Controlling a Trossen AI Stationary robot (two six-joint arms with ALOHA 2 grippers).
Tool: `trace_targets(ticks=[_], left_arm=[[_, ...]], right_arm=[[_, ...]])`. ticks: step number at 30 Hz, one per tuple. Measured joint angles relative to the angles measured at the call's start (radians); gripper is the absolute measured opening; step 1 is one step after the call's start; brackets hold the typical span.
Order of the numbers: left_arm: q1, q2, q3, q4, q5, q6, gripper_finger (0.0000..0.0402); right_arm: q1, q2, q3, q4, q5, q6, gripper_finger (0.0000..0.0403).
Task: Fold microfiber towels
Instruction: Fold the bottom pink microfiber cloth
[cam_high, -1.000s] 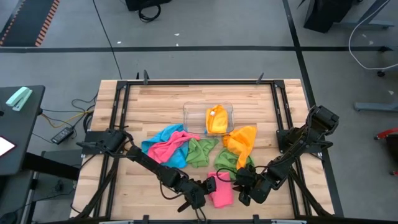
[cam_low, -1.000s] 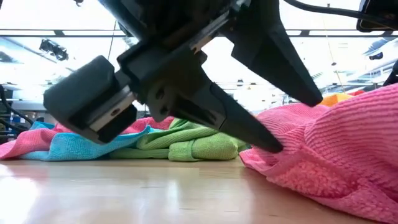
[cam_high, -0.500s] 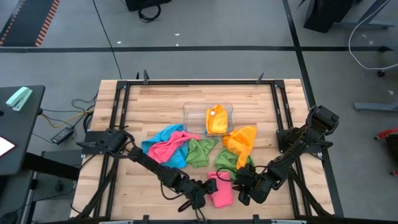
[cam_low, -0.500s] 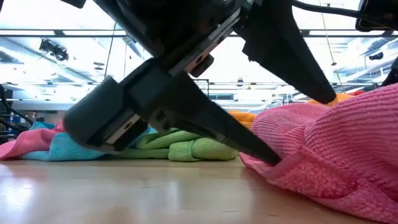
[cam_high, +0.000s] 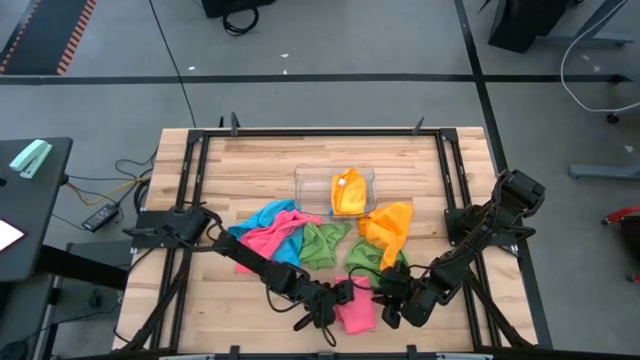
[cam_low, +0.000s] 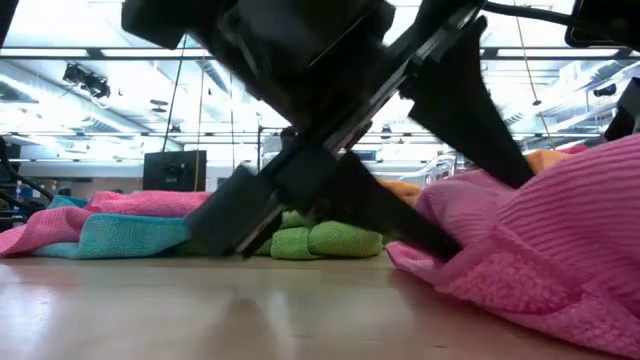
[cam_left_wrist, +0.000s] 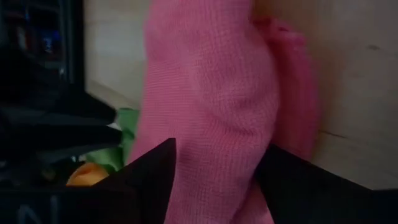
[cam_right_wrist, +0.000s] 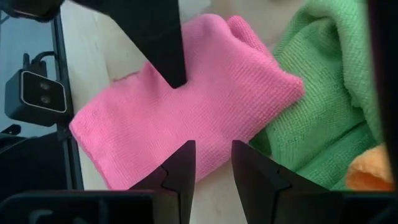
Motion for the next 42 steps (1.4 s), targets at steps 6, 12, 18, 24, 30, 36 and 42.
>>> trace_targets(ticks=[6,12,18,24,30,36,42], left_arm=[[0.008,0.000,0.000,0.020,-0.001,0.024,0.0162],[0.012,0.000,0.000,0.031,-0.002,0.028,0.0126],[0.030,0.000,0.000,0.046,-0.003,0.057,0.0102],[0.047,0.000,0.000,0.100,0.003,0.046,0.0071],[0.058,0.004,0.000,0.126,0.085,0.002,0.0052],[0.076,0.023,0.001,0.097,0.058,0.001,0.0046],[0.091,0.023,0.001,0.105,-0.024,0.018,0.0047]], right_arm=[[0.001,-0.012,0.005,-0.018,-0.102,0.007,0.0113],[0.013,-0.014,-0.003,-0.025,-0.123,-0.010,0.0112],[0.034,-0.008,-0.048,-0.030,-0.083,-0.112,0.0112],[0.038,0.002,-0.058,-0.030,-0.044,-0.180,0.0112],[0.023,0.016,-0.058,-0.028,-0.041,-0.185,0.0112],[0.016,0.017,-0.058,-0.002,-0.041,-0.190,0.0112],[0.017,0.017,-0.057,0.053,-0.025,-0.192,0.0112]])
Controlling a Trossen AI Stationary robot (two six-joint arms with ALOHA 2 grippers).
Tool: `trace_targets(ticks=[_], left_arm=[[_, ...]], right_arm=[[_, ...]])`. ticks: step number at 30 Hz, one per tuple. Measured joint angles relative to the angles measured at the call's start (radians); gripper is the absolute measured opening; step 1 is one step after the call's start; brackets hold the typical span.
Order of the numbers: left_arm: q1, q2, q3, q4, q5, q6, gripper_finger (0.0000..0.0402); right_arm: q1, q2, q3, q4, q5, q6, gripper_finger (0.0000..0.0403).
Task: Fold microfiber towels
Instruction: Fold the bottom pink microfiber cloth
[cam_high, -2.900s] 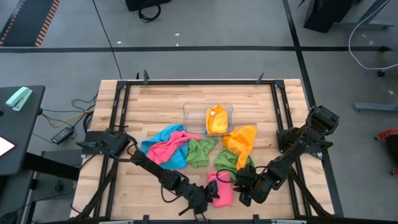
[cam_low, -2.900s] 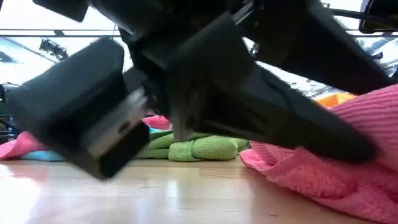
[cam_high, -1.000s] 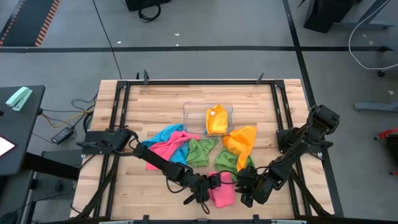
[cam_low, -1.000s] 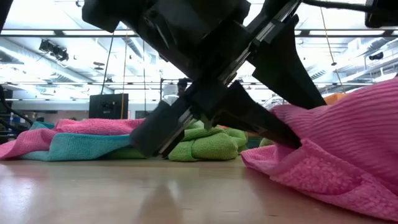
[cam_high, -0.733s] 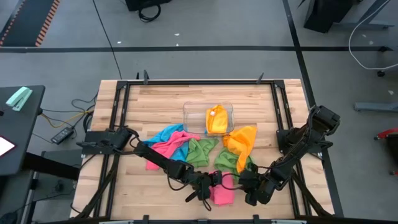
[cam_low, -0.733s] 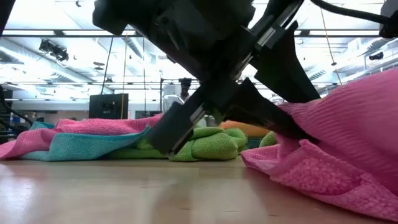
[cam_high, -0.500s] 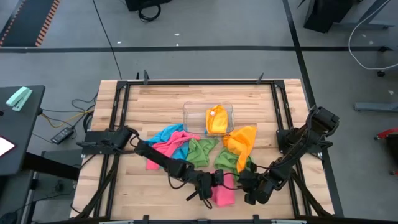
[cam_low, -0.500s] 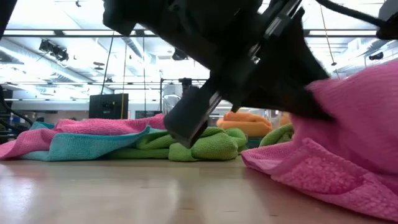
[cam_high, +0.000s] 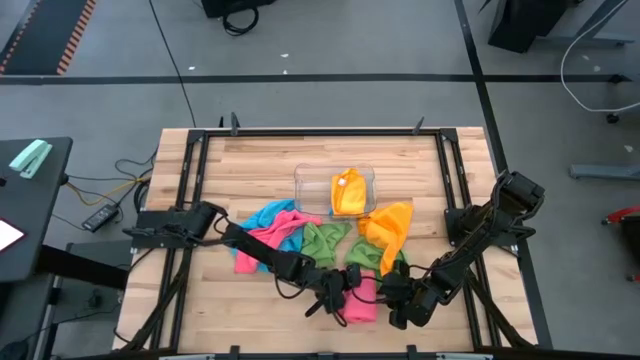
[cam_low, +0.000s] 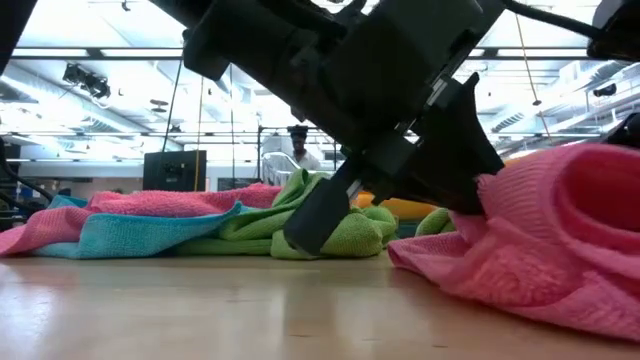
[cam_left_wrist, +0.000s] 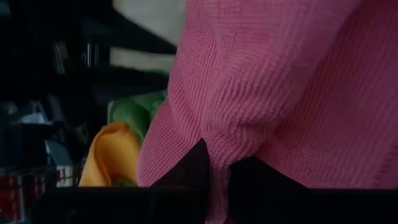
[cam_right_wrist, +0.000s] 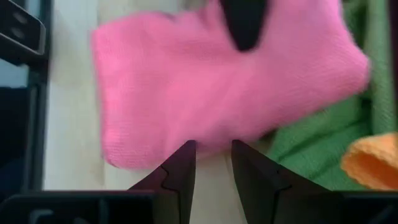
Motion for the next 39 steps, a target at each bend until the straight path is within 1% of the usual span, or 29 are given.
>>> trace_targets(ticks=[5,7,9,12,16,20,23,28,33,39], left_arm=[[-0.011,0.000,0.000,-0.036,-0.004,-0.047,0.0053],[-0.022,0.000,0.000,-0.061,-0.004,-0.060,0.0060],[-0.034,0.000,0.000,-0.061,-0.011,-0.110,0.0070],[-0.054,-0.018,0.000,-0.075,-0.021,-0.153,0.0093],[-0.071,-0.049,0.000,-0.101,-0.026,-0.168,0.0134],[-0.076,-0.065,0.000,-0.145,-0.100,-0.179,0.0169],[-0.070,-0.083,0.000,-0.165,-0.118,-0.187,0.0182],[-0.068,-0.086,0.000,-0.180,-0.117,-0.232,0.0179],[-0.082,-0.086,0.000,-0.195,-0.129,-0.162,0.0157],[-0.009,-0.084,0.000,-0.249,-0.151,-0.233,0.0130]], right_arm=[[0.000,0.000,0.000,0.001,0.004,0.012,0.0112],[0.000,0.000,0.000,0.001,0.006,0.016,0.0112],[0.000,0.000,0.000,0.001,0.006,0.018,0.0112],[0.000,0.000,0.000,0.001,0.006,0.031,0.0112],[0.008,0.000,0.000,0.001,-0.003,0.032,0.0112],[0.010,0.000,0.000,0.000,-0.017,0.047,0.0112],[0.009,0.000,0.000,0.004,-0.017,0.060,0.0112],[0.010,0.000,0.000,0.021,0.009,0.069,0.0112],[0.009,0.000,0.000,0.024,0.087,0.068,0.0112],[0.000,0.000,0.000,0.050,0.101,0.052,0.0112]])
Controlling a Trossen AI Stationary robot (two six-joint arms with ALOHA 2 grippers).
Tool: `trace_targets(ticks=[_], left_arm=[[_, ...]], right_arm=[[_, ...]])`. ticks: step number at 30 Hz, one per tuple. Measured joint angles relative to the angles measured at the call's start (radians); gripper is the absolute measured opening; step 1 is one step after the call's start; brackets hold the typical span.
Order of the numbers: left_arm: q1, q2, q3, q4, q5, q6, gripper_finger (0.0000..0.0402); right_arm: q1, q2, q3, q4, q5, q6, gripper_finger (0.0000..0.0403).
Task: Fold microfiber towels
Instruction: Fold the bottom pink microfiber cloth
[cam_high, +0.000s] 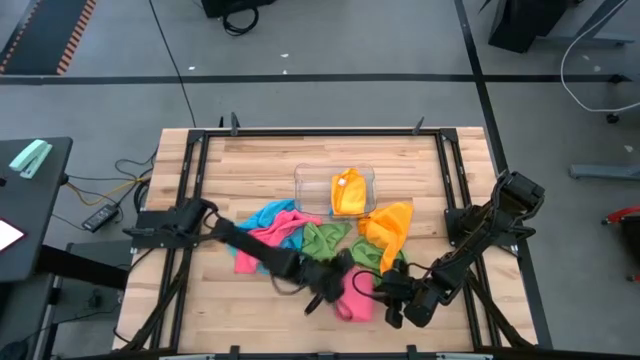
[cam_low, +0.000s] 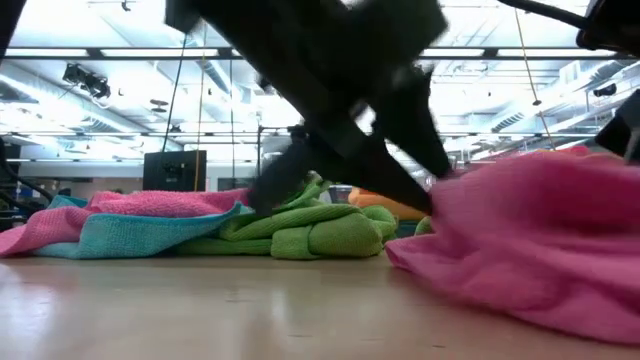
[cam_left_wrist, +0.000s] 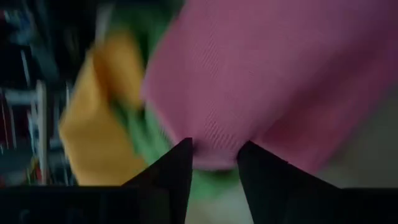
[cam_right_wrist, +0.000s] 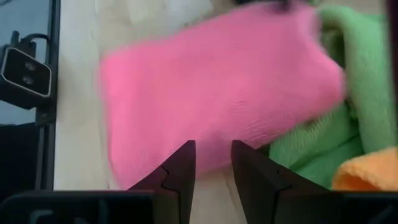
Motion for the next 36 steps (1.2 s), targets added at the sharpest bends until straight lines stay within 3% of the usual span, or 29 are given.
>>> trace_targets(ticks=[11,17,22,26,31,36], left_arm=[[-0.013,0.003,0.000,-0.001,0.034,-0.069,0.0118],[-0.055,-0.017,-0.001,-0.100,-0.128,-0.028,0.0115],[-0.074,-0.077,0.000,-0.203,-0.142,-0.052,0.0112],[-0.115,-0.091,-0.001,-0.252,-0.110,-0.035,0.0118],[-0.174,-0.071,-0.001,-0.258,0.038,0.020,0.0136],[-0.179,-0.043,-0.006,-0.237,0.014,0.061,0.0178]], right_arm=[[0.000,0.000,0.029,0.090,0.019,-0.117,0.0112],[0.000,0.000,0.029,0.069,-0.010,-0.146,0.0112],[0.000,0.000,0.029,0.070,-0.012,-0.155,0.0112],[0.000,0.000,0.029,0.061,-0.012,-0.156,0.0112],[0.002,0.000,0.029,0.009,0.019,-0.130,0.0112],[0.002,0.000,0.029,0.031,0.057,-0.130,0.0112]])
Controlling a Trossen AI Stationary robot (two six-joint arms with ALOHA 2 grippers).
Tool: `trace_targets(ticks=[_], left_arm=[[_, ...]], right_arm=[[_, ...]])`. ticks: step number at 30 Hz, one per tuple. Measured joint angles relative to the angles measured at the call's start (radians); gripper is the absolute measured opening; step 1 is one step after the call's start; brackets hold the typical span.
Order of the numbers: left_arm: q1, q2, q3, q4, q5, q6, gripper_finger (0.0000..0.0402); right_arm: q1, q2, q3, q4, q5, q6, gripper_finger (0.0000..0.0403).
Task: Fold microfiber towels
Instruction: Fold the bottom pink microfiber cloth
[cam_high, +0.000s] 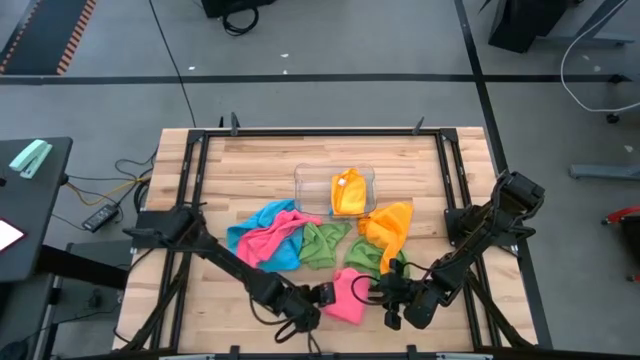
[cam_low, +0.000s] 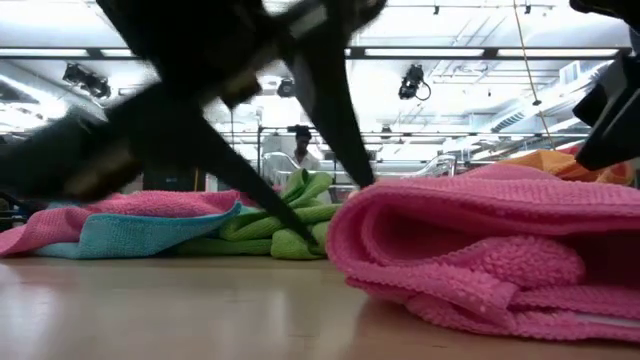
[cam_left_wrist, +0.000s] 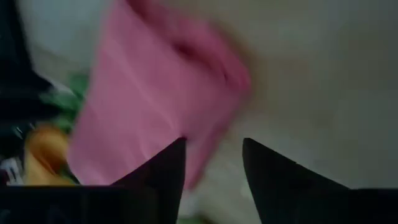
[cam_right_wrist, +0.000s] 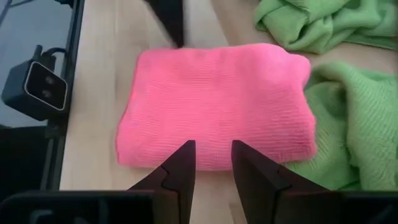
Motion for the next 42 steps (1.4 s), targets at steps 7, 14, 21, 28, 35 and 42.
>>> trace_targets(ticks=[7,14,21,28,35,42], left_arm=[[-0.008,0.030,0.001,0.151,-0.028,0.075,0.0235],[-0.008,0.031,0.000,0.184,0.051,-0.026,0.0218],[-0.005,0.029,0.000,0.253,0.059,-0.142,0.0160],[0.024,0.028,0.000,0.272,0.091,-0.281,0.0083],[0.036,0.036,0.001,0.284,0.131,-0.450,0.0012],[0.040,0.036,0.001,0.386,0.102,-0.515,0.0010]], right_arm=[[0.001,0.000,0.000,0.026,0.003,0.020,0.0112],[0.001,0.000,0.000,0.027,0.003,0.034,0.0112],[0.001,0.000,0.000,0.034,0.002,0.047,0.0112],[0.001,0.000,0.000,0.033,-0.001,0.049,0.0112],[0.001,0.000,0.000,0.033,-0.002,0.049,0.0112],[0.001,-0.014,0.009,0.024,-0.079,0.049,0.0112]])
